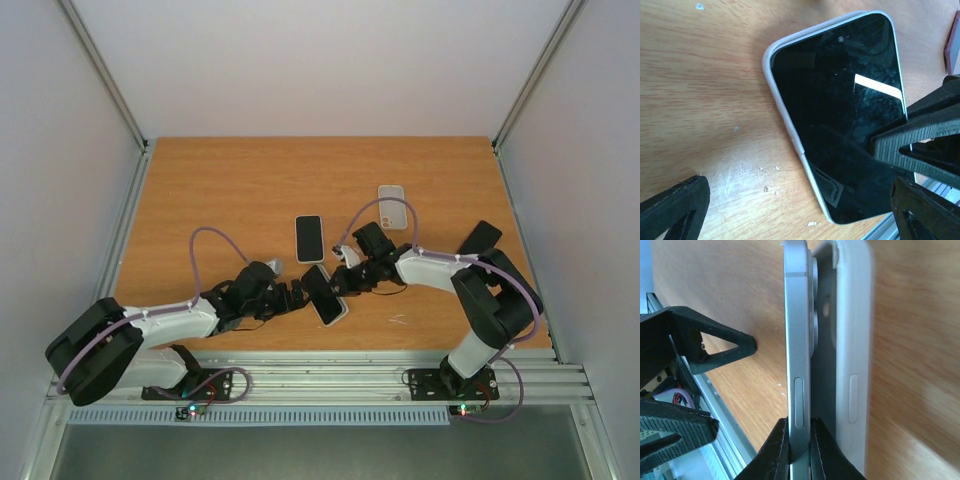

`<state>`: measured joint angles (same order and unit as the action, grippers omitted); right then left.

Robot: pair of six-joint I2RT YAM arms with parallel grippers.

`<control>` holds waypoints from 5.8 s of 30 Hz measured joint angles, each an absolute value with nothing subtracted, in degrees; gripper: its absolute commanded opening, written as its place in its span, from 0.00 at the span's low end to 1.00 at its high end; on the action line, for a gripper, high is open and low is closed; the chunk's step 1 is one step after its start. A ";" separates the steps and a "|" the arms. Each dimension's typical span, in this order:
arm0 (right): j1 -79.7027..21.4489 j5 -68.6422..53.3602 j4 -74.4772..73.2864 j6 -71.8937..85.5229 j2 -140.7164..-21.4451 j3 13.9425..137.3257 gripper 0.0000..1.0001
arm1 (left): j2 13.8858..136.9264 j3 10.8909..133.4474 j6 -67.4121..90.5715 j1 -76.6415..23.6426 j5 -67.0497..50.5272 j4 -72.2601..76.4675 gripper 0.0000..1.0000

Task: Put the phone into the phone case

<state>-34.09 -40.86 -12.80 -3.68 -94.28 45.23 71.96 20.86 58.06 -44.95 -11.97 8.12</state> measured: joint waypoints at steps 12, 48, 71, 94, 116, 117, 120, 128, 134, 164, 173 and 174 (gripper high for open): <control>-40.03 -35.33 -6.20 4.08 -93.49 43.83 0.02 | 72.79 21.10 58.06 -44.95 -11.97 9.17 0.99; -42.26 -22.61 -11.97 -0.99 -91.11 42.52 0.33 | 75.92 22.90 58.54 -45.06 -12.62 8.75 0.80; -47.00 -9.93 -25.17 -1.78 -88.12 46.09 0.56 | 80.68 26.48 58.70 -46.24 -13.32 8.16 0.72; -47.86 -2.96 -31.57 -0.32 -83.44 44.45 0.34 | 83.61 28.36 59.59 -49.19 -13.72 9.21 0.64; -50.37 -1.13 -32.67 3.86 -87.81 45.39 0.01 | 88.31 31.31 59.94 -51.46 -14.02 11.38 0.59; -50.76 -0.38 -33.45 4.08 -88.42 46.09 0.03 | 88.29 31.31 59.96 -51.46 -13.96 11.38 0.59; -51.77 1.58 -35.73 4.64 -90.13 47.75 0.11 | 88.20 31.31 60.03 -51.51 -13.74 11.35 0.59; -52.75 2.81 -35.53 3.40 -89.49 48.88 0.26 | 87.22 31.00 60.58 -51.53 -12.38 10.11 0.58; -49.34 -0.25 -37.17 -1.69 -86.26 49.21 0.27 | 86.94 32.91 59.33 -51.18 -11.05 5.50 0.56; -32.27 -19.14 -35.66 -11.88 -103.31 63.40 0.09 | 98.48 49.95 48.31 -46.30 -9.72 -10.46 0.34; -32.71 -17.69 -40.88 -11.79 -107.00 67.88 0.08 | 99.57 51.94 47.22 -47.09 -8.25 -12.91 0.33; -32.95 -17.10 -41.58 -11.70 -107.39 68.47 0.08 | 99.68 52.25 47.07 -47.31 -7.79 -13.34 0.33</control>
